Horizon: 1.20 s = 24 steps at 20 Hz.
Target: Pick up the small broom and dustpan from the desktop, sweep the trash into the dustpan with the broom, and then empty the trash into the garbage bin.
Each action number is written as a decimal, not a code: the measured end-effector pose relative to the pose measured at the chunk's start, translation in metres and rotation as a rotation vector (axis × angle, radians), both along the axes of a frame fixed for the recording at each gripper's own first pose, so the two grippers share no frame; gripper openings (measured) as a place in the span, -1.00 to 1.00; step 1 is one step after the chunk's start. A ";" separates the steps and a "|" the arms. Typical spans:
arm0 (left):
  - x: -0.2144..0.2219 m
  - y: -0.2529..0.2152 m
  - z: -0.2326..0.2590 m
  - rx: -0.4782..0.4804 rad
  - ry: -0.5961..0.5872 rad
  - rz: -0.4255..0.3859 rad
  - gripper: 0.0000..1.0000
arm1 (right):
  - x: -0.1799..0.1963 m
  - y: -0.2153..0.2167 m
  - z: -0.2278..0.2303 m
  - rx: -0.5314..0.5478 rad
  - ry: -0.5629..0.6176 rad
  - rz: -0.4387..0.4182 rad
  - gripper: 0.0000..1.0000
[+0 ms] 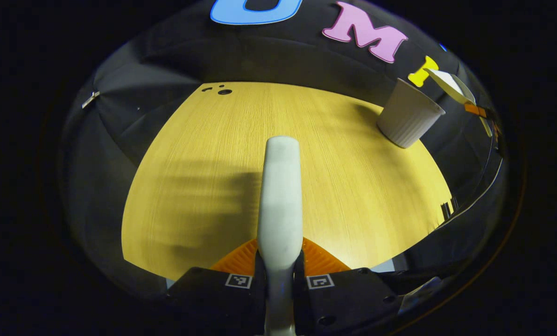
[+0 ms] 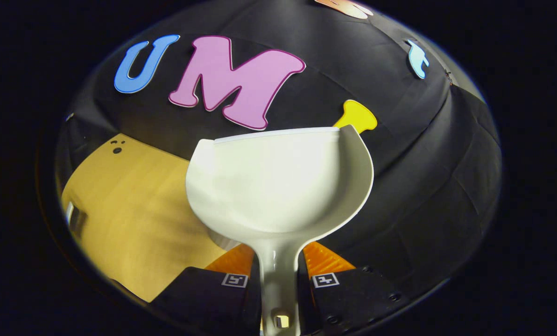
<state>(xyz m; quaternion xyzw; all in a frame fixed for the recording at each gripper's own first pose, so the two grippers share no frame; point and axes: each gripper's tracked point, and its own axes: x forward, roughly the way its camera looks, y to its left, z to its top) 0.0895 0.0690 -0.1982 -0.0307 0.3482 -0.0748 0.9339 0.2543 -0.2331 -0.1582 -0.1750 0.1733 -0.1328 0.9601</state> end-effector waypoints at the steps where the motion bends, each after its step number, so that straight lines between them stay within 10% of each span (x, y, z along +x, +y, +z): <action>1: -0.003 0.000 0.000 -0.003 -0.007 -0.005 -0.44 | 0.000 0.001 -0.001 0.022 0.008 0.015 -0.30; 14: 0.012 -0.011 -0.006 -0.024 -0.030 0.028 -0.44 | -0.004 0.012 -0.011 0.269 0.252 0.259 -0.30; 24: 0.072 -0.024 -0.009 0.057 0.018 0.083 -0.43 | 0.005 -0.009 -0.041 0.416 0.475 0.186 -0.30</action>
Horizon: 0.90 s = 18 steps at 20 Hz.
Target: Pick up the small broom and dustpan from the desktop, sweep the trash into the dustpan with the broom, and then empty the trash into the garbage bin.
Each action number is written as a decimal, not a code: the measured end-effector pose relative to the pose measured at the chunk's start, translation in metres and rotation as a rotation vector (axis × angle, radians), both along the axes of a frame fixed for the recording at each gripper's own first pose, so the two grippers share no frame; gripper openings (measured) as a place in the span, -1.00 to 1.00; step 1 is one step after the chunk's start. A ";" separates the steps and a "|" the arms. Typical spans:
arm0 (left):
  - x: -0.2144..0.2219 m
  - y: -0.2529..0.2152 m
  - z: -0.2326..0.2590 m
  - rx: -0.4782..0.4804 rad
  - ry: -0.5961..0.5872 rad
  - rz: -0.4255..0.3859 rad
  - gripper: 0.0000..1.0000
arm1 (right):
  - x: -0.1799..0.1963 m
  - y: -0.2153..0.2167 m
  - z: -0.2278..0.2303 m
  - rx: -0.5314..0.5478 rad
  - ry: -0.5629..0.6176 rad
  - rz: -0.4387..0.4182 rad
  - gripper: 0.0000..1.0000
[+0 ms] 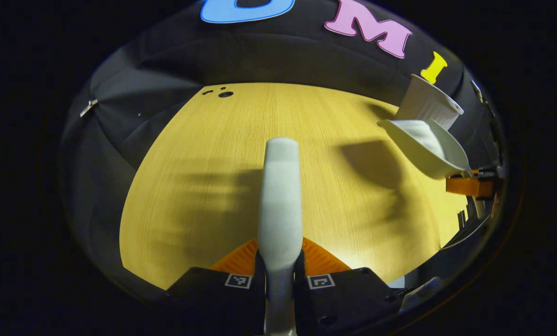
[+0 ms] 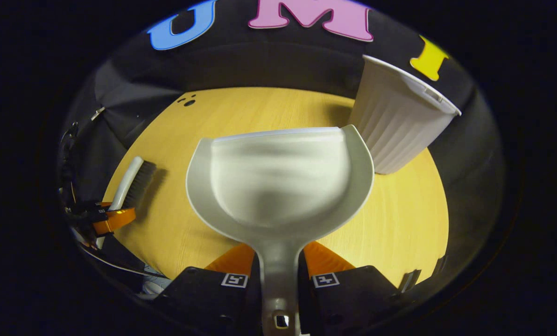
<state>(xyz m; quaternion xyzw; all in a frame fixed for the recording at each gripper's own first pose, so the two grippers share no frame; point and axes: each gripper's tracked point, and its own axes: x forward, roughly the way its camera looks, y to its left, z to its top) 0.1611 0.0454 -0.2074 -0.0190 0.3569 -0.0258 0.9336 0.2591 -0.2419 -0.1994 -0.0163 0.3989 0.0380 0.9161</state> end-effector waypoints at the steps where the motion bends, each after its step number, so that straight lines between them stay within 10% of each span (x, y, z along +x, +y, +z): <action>1: 0.004 -0.002 -0.002 0.007 0.006 0.000 -0.43 | 0.000 -0.004 -0.006 0.009 0.027 -0.015 -0.29; 18: 0.061 -0.025 -0.026 0.143 0.106 0.020 -0.41 | 0.001 -0.011 -0.072 0.053 0.170 -0.023 -0.26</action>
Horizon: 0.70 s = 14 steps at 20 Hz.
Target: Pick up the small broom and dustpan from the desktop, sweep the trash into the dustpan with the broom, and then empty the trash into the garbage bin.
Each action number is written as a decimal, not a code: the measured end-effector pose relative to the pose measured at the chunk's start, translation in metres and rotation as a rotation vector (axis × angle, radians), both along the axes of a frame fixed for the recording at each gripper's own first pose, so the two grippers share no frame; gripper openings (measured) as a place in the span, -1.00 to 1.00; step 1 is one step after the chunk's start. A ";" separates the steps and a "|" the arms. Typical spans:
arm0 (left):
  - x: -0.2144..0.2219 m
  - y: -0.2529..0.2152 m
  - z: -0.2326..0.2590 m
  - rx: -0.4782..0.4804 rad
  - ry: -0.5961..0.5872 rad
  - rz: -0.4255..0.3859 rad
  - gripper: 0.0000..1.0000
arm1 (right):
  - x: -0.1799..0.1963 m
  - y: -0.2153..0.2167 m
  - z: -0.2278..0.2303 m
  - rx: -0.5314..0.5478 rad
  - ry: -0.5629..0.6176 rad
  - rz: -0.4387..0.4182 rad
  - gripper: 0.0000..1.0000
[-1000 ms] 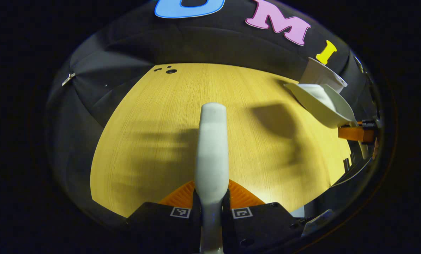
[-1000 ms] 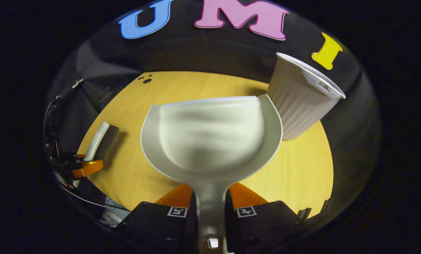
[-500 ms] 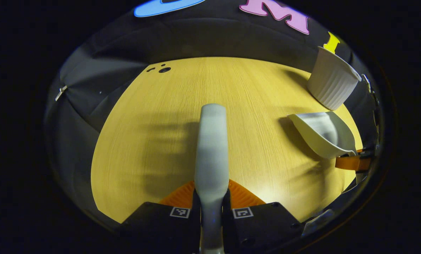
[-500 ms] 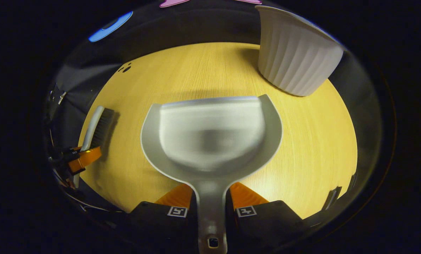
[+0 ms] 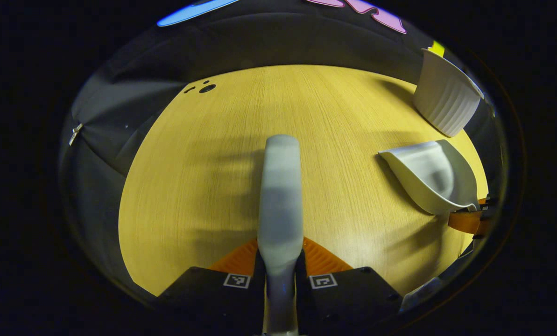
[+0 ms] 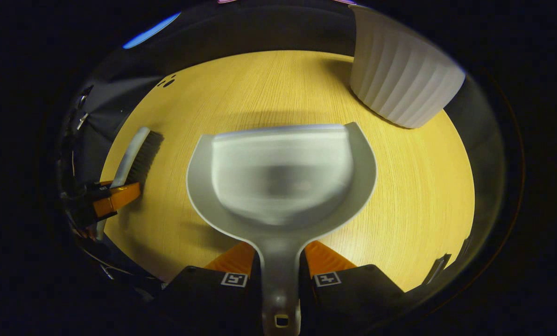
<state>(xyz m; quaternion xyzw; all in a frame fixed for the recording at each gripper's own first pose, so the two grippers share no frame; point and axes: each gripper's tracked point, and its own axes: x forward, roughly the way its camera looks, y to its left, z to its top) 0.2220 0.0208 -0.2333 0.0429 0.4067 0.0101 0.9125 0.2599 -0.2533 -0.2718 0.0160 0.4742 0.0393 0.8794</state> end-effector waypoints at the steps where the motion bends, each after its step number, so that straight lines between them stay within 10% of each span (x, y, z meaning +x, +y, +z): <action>1: 0.000 -0.001 -0.002 -0.003 0.005 0.009 -0.34 | -0.001 -0.002 -0.001 -0.008 0.005 0.008 -0.25; 8: -0.009 -0.012 0.006 -0.103 -0.029 0.021 0.04 | 0.000 0.001 0.006 0.020 -0.001 0.017 -0.13; 10: -0.015 -0.013 0.013 -0.134 -0.052 0.022 0.67 | -0.003 0.007 0.012 0.028 -0.014 0.034 -0.05; 11: -0.016 -0.012 0.018 -0.138 -0.069 0.024 0.98 | -0.004 0.010 0.016 0.030 -0.023 0.043 0.39; 13: -0.026 -0.011 0.036 -0.148 -0.122 0.019 0.93 | -0.008 0.009 0.028 0.013 -0.054 0.052 1.00; 14: -0.031 -0.012 0.046 -0.154 -0.156 0.013 0.93 | -0.009 0.010 0.034 0.006 -0.074 0.051 1.00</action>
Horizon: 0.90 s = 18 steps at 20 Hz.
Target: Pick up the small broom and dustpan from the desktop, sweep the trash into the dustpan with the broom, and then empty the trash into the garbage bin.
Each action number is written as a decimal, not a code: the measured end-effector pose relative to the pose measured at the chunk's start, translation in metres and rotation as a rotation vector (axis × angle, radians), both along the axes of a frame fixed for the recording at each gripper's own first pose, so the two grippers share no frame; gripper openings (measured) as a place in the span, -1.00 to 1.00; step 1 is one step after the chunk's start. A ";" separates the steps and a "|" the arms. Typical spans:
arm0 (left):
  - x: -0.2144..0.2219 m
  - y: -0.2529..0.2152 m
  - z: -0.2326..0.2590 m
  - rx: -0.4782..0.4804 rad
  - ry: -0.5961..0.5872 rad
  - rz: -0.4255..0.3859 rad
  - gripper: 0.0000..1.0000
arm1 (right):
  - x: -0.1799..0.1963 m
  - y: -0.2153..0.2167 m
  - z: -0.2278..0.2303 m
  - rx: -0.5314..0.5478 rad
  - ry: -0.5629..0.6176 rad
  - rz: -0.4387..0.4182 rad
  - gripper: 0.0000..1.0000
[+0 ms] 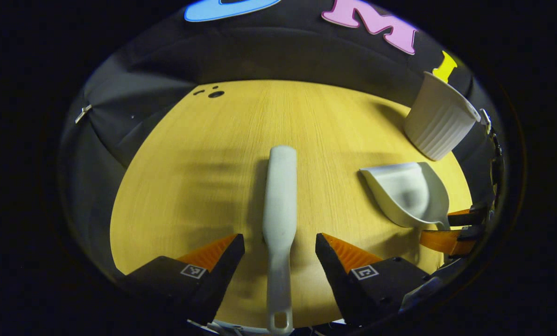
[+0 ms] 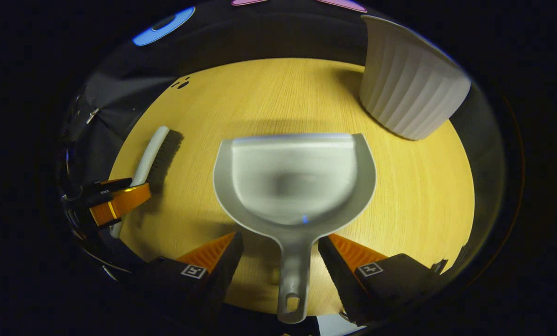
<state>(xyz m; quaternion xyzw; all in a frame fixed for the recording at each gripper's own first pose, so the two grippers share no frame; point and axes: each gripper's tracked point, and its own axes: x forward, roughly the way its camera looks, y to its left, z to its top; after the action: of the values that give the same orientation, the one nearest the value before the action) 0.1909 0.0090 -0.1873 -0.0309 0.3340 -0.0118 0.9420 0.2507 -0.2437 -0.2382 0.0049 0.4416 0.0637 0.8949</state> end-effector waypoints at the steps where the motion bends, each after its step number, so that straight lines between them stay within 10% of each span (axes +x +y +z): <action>1: -0.006 0.000 0.011 -0.002 -0.036 -0.002 0.93 | -0.003 0.000 0.008 -0.003 -0.022 -0.004 0.99; 18: -0.181 0.029 0.164 0.181 -0.656 0.115 0.92 | -0.090 0.065 0.204 0.048 -0.702 0.018 0.99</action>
<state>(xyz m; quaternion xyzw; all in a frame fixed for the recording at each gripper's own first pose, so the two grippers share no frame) 0.0095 0.0382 -0.0229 0.0396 0.0110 0.0616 0.9973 0.1606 -0.1789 -0.0343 -0.0002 0.1056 0.0795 0.9912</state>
